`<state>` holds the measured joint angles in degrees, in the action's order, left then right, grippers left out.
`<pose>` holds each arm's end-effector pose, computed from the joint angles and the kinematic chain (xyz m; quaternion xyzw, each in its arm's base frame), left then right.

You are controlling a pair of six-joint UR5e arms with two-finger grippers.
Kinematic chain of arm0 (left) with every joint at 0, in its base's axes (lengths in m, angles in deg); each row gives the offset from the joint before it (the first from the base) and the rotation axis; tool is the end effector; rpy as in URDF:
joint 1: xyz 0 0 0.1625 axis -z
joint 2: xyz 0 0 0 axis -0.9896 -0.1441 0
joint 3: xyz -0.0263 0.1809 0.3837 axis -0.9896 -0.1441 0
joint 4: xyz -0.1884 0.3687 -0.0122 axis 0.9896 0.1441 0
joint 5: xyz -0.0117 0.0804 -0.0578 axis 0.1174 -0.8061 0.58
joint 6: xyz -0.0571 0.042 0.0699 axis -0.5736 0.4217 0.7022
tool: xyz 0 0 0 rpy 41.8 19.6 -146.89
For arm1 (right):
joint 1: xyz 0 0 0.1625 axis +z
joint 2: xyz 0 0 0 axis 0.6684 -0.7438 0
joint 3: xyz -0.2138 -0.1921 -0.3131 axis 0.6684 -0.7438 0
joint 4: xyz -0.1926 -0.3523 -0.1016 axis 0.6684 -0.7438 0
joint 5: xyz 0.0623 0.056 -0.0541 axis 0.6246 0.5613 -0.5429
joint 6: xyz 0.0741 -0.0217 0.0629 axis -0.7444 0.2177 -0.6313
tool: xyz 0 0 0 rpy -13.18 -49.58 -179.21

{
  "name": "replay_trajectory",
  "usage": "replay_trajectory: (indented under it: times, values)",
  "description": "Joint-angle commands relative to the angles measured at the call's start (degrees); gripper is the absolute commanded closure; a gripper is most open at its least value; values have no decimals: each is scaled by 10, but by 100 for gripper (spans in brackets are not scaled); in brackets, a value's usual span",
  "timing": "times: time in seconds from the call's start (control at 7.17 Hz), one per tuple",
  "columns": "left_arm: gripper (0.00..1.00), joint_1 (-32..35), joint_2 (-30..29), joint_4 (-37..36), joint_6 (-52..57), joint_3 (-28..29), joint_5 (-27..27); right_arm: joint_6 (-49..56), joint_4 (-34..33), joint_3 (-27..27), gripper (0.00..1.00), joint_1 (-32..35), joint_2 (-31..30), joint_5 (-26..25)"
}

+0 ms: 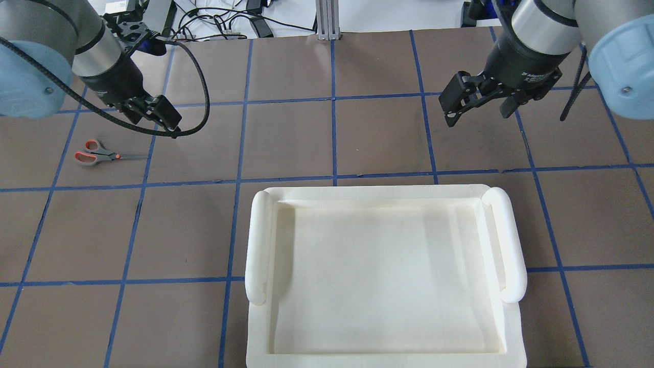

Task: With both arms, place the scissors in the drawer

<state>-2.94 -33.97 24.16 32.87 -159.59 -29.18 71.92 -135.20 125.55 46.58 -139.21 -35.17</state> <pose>-0.0273 -0.5584 0.3994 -0.2499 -0.9680 -0.0130 0.0186 0.1314 -0.4851 0.4820 -0.1313 0.9898 -0.0233 0.0500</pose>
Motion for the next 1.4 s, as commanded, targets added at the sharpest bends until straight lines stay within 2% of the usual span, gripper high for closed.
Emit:
replay_trajectory:
  times: [0.0, 0.14, 0.28, 0.42, 0.7, 0.84, 1.26]
  values:
    - [0, -63, -34, -3, 252, -2, -7, 125, -7, -11, 0, 30, 53, 5]
    - [0, -83, -53, -5, 328, -4, -17, 149, -46, -30, 0, 58, 86, 1]
    - [0, -97, -70, -17, 381, -7, -21, 163, -28, -56, 0, 93, 119, 8]
    - [2, -115, -87, -67, 478, -18, -38, 202, 30, -71, 0, 122, 134, 13]
    - [2, -138, -118, -186, 554, -52, -47, 307, 45, -69, 0, 140, 135, 8]
    - [2, -141, -127, -217, 612, -55, -66, 401, 46, -62, 0, 147, 141, 14]
    - [3, -164, -167, -308, 740, -54, -66, 482, 46, -79, 3, 153, 199, 41]
